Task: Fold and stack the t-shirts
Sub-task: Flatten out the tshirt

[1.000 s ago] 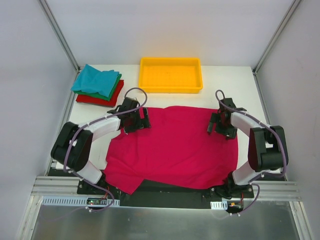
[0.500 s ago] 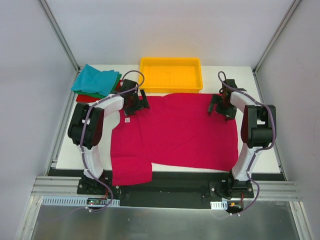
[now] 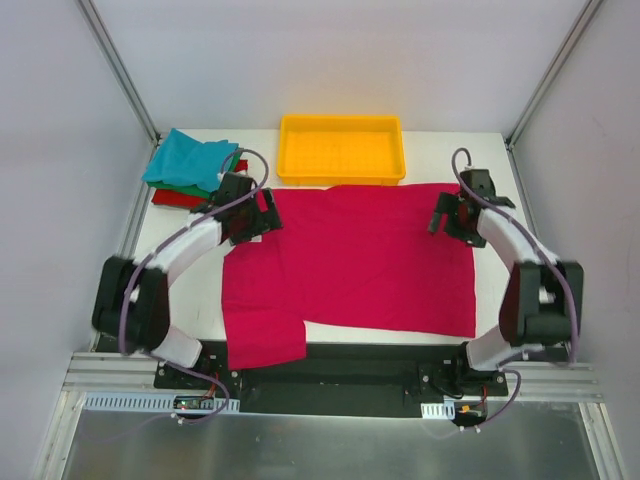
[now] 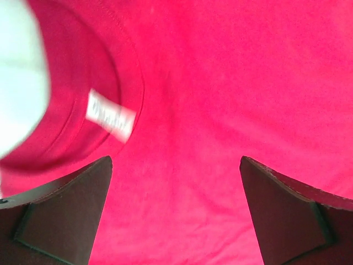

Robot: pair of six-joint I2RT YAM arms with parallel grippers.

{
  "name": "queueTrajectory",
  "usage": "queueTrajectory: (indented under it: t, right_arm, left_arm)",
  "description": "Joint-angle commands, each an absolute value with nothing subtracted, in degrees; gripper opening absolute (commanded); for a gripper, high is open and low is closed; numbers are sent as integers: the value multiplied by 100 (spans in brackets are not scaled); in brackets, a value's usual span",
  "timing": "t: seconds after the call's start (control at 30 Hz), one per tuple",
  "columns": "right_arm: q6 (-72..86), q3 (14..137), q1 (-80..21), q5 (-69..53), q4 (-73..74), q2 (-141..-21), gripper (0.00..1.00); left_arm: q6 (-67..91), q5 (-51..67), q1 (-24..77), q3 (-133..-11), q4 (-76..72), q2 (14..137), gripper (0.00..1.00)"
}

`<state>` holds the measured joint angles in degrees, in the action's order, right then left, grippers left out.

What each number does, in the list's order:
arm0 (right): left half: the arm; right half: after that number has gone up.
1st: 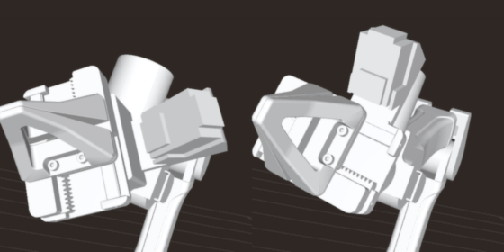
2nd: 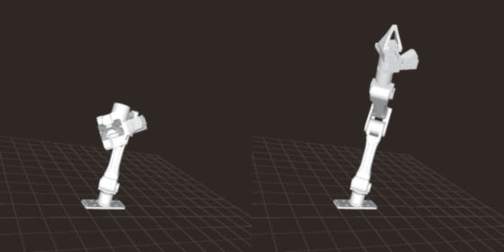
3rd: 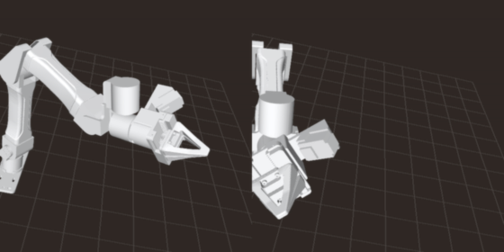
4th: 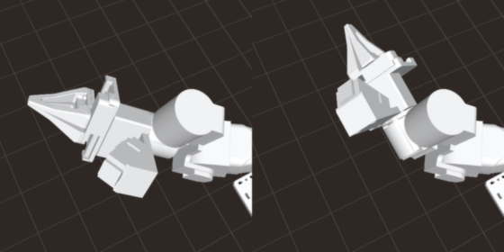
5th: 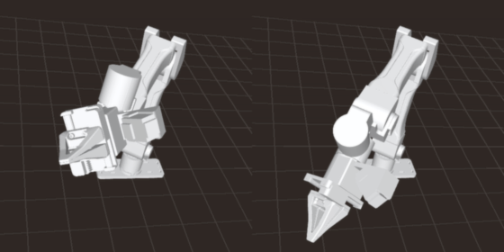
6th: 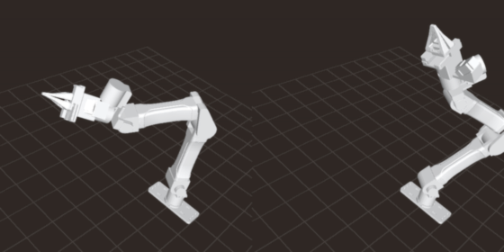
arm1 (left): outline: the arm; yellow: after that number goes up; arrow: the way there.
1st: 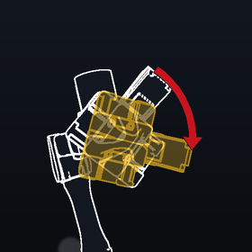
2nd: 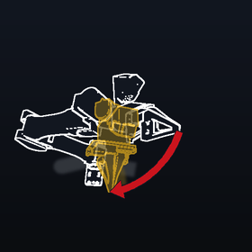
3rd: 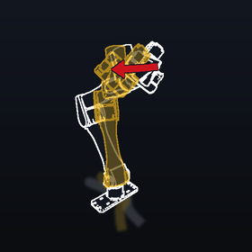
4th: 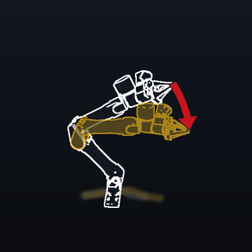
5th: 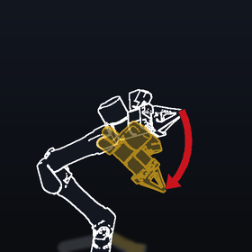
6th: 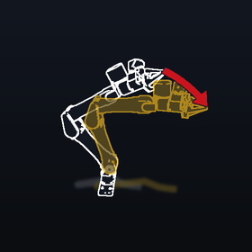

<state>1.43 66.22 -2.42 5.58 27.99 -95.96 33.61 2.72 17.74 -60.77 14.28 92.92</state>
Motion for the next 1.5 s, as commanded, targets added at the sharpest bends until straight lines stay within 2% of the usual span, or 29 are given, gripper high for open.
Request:
queueTrajectory:
  t: [0.0,0.13,0.27,0.37,0.57,0.83,0.9,1.03,1.17,1.47]
  right_arm:
    - [597,5540,-202,1107,2690,-7589,96]
    - [764,4520,-193,381,2611,-6445,96]
    - [800,3640,-220,-886,2374,-5960,96]
    - [844,3428,-220,-897,2268,-6046,96]
    - [791,3682,-211,-687,2118,-7021,96]
    - [686,4552,-88,-35,2066,-8445,96]
    - [651,4806,-35,307,2057,-8665,96]
    - [501,5272,-26,246,2170,-8894,96]
    - [483,5160,-18,211,2250,-8396,96]
    - [782,3895,-18,440,2197,-6049,96]
  left_arm:
    - [3821,-167,1959,-4864,1775,7387,99]
    - [4516,148,2275,-3519,1925,5866,99]
    - [4834,71,2908,-2971,1916,5397,99]
    - [4905,35,3024,-2900,1733,5685,99]
    - [4808,-386,2953,-3111,1108,6836,99]
    - [4228,-158,2347,-3936,861,8199,99]
    - [4088,-254,2312,-4200,861,8419,99]
    - [3964,-167,2224,-4552,896,8543,99]
    - [3937,-237,2224,-4413,1150,7965,99]
    - [5052,-738,2285,-3095,3003,4916,99]
